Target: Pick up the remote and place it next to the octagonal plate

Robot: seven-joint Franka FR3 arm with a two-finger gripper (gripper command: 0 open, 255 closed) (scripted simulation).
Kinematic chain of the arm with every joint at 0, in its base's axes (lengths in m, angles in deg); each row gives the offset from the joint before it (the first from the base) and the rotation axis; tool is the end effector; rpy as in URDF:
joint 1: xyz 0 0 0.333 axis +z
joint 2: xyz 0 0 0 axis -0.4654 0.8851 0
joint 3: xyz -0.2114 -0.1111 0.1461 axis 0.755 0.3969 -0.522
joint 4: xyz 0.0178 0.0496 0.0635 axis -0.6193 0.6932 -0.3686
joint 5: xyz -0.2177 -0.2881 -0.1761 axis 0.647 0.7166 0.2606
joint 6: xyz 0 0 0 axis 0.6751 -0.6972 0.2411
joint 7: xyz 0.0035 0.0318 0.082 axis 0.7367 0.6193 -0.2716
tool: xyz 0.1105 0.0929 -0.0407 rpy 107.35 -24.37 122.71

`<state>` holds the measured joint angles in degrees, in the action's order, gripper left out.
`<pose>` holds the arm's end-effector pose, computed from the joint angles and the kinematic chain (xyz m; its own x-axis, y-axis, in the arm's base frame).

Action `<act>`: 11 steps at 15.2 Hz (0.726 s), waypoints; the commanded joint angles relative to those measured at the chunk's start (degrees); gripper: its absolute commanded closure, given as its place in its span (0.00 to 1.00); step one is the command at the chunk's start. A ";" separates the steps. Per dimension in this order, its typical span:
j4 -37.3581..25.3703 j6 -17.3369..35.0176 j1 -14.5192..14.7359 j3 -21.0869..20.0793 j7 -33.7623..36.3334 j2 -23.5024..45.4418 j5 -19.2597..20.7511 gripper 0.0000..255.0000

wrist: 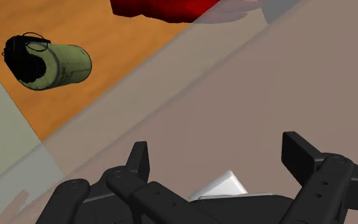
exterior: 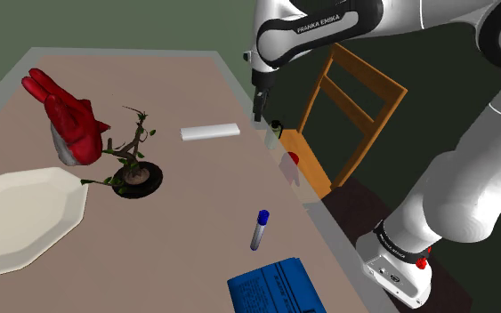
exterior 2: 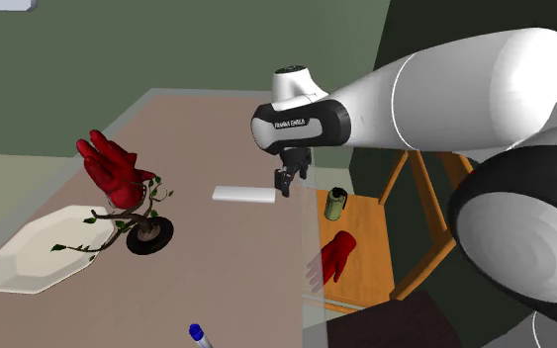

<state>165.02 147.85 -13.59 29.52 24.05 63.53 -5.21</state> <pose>0.5597 0.0964 0.3275 0.7905 0.6076 -0.0771 0.6103 -0.7920 0.0159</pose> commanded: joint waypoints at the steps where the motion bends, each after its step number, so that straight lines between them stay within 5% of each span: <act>1: -3.31 1.00 0.60 -0.81 -2.38 3.55 -0.46 0.00; 11: -19.53 3.38 3.64 -5.62 -12.23 18.89 -0.85 0.00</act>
<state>147.55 151.44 -10.27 24.42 12.85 80.98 -6.11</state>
